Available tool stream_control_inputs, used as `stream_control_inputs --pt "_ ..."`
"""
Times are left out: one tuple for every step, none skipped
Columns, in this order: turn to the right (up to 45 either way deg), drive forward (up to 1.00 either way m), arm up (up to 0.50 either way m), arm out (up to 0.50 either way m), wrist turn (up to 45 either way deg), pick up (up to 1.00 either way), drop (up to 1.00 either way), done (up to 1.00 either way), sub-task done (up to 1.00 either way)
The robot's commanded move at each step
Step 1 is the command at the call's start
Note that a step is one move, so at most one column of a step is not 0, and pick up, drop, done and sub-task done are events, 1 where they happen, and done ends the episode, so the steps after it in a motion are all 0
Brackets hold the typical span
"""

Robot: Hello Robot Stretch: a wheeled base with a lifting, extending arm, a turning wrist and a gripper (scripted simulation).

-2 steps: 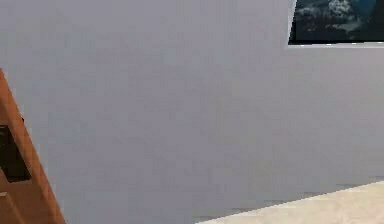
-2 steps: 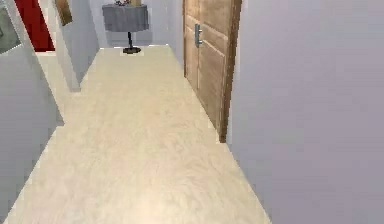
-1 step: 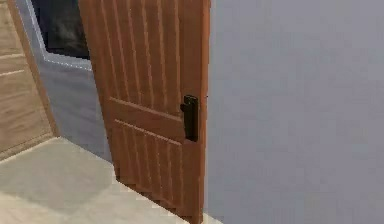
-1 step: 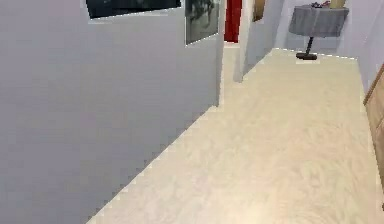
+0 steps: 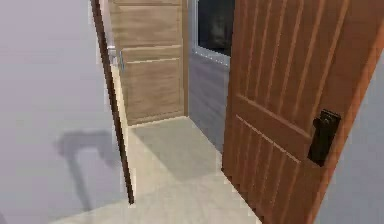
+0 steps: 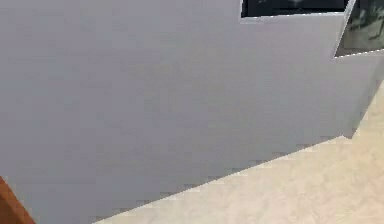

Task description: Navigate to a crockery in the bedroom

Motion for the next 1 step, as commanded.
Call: stream_control_inputs --pt "0.0 1.00 0.00 0.00 0.0 0.00 0.00 0.00 0.00"
